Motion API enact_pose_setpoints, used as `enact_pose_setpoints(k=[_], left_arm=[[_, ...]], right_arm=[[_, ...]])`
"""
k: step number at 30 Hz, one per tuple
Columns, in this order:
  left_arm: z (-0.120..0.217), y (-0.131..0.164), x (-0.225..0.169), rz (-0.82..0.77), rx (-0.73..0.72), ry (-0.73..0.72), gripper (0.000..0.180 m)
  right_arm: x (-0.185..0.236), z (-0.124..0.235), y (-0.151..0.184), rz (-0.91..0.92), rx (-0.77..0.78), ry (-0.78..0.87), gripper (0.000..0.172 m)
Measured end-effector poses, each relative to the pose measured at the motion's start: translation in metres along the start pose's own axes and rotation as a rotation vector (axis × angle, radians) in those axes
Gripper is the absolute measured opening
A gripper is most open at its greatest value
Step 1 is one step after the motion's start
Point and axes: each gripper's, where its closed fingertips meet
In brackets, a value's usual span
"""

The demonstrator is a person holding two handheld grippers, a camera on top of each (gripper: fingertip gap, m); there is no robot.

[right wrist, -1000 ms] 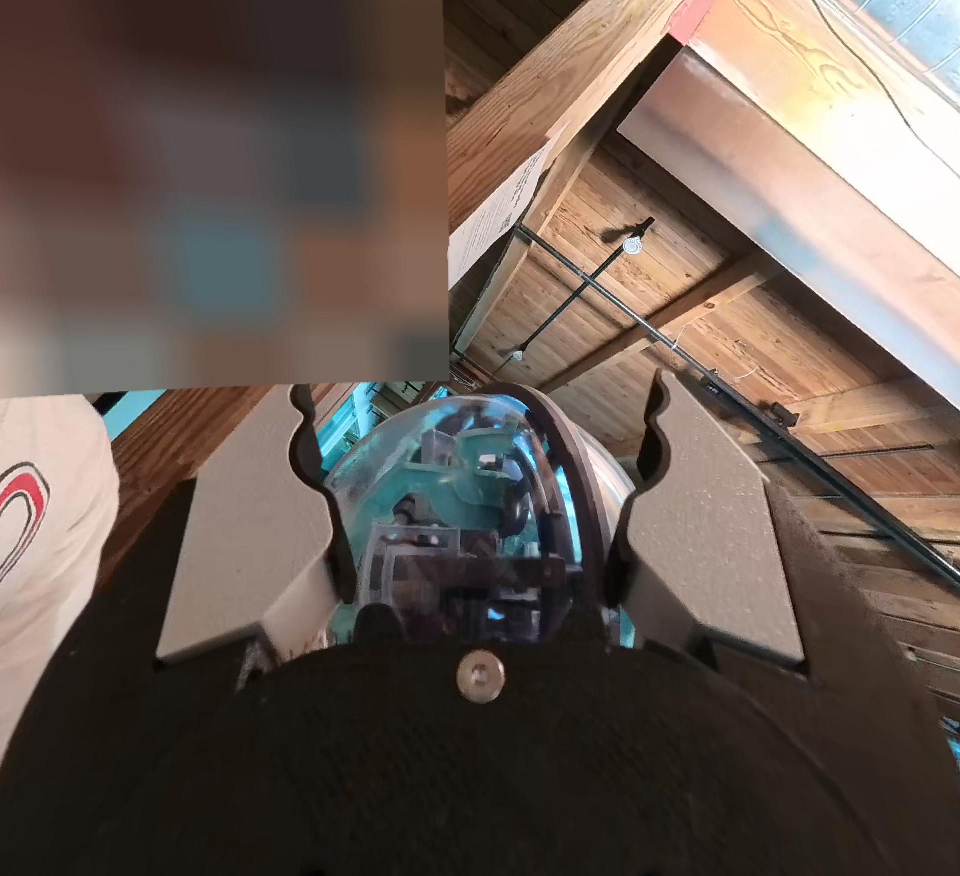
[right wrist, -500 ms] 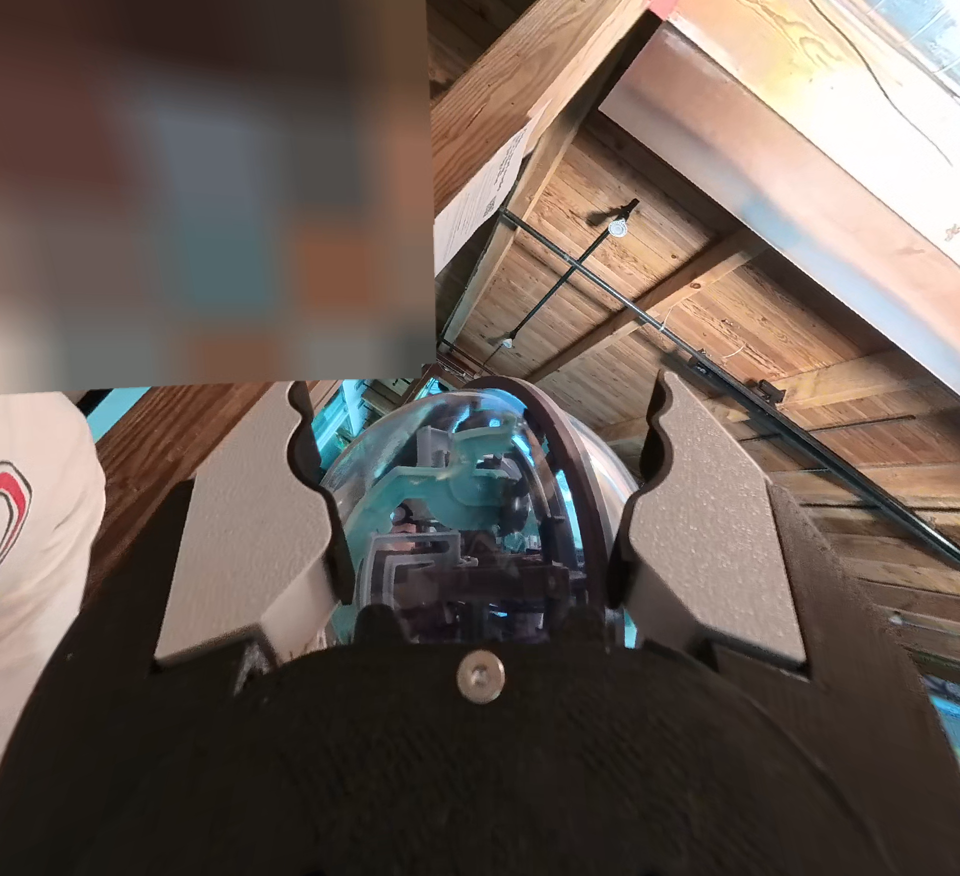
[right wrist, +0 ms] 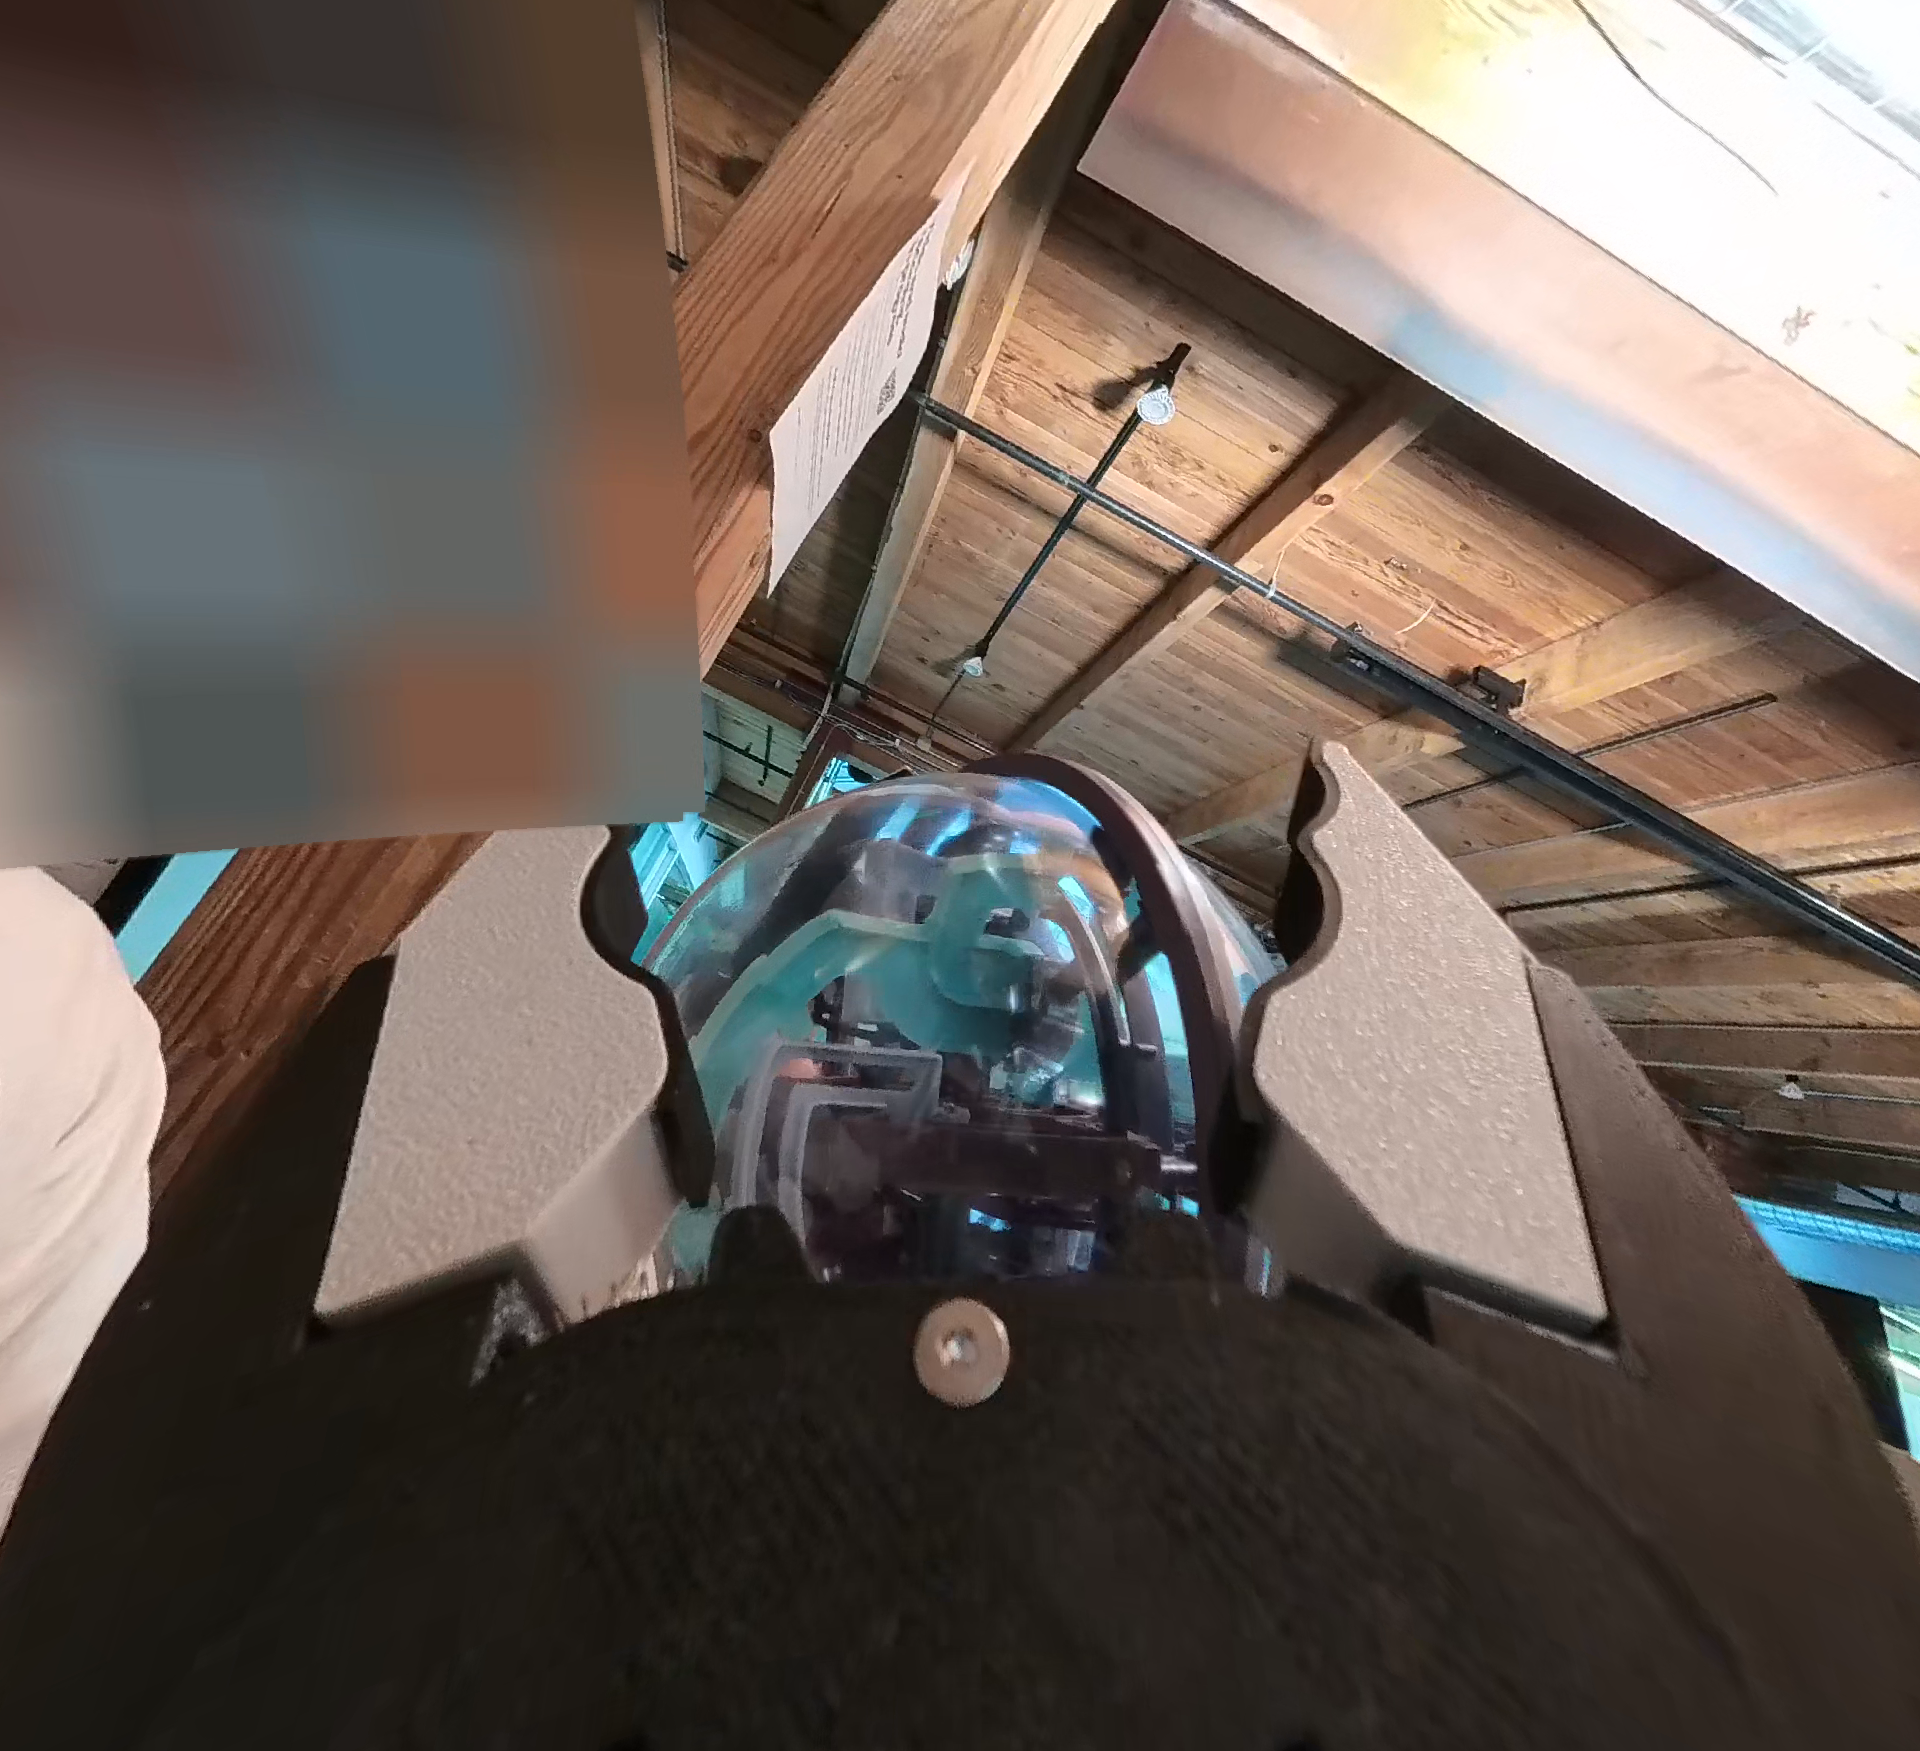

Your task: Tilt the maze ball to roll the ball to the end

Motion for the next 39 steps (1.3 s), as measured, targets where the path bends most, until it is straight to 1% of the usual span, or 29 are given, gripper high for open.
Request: enact_pose_setpoints(k=[6,10,12,26,27,28,29,30,31,32,33,34,35,39], left_arm=[[0.000,0.010,0.004,0.086,0.042,-0.018,0.157],[0.002,0.023,0.009,0.156,0.099,-0.038,0.157],[0.003,0.026,0.010,0.178,0.113,-0.042,0.156],[0.006,0.032,0.012,0.234,0.112,-0.056,0.157],[0.007,0.038,0.014,0.283,0.143,-0.068,0.156],[0.007,0.053,0.016,0.393,0.189,-0.091,0.153],[0.007,0.075,0.010,0.558,0.232,-0.096,0.154],[0.006,0.104,-0.006,0.751,0.280,-0.077,0.157],[0.006,0.133,-0.030,0.932,0.333,-0.042,0.157],[0.008,0.153,-0.050,1.097,0.350,-0.007,0.157],[0.009,0.166,-0.057,1.245,0.319,-0.019,0.157],[0.010,0.174,-0.066,1.329,0.298,0.005,0.157],[0.010,0.179,-0.072,1.373,0.297,0.013,0.157],[0.010,0.189,-0.077,1.374,0.335,-0.008,0.157]], right_arm=[[-0.014,0.002,0.008,-0.046,0.037,0.069,0.126],[-0.024,0.002,0.021,-0.040,0.102,0.124,0.130],[-0.026,0.002,0.023,-0.043,0.109,0.138,0.131],[-0.033,0.000,0.029,-0.051,0.152,0.189,0.132],[-0.041,0.002,0.035,-0.083,0.196,0.236,0.133],[-0.058,0.007,0.050,-0.136,0.288,0.338,0.138],[-0.080,0.020,0.072,-0.208,0.416,0.486,0.146],[-0.100,0.041,0.100,-0.289,0.566,0.646,0.157],[-0.112,0.067,0.124,-0.343,0.713,0.776,0.158],[-0.119,0.087,0.137,-0.350,0.794,0.847,0.158],[-0.123,0.099,0.142,-0.338,0.812,0.884,0.157],[-0.127,0.105,0.141,-0.340,0.786,0.915,0.155],[-0.129,0.109,0.141,-0.345,0.779,0.925,0.153],[-0.137,0.117,0.147,-0.391,0.785,0.927,0.155]])
Point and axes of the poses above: each gripper's, where its closed fingertips meet, z back along the fingers, y out of its underside, x = y × z across the jaws, and after that the axes turned 13 degrees about -z, right-handed
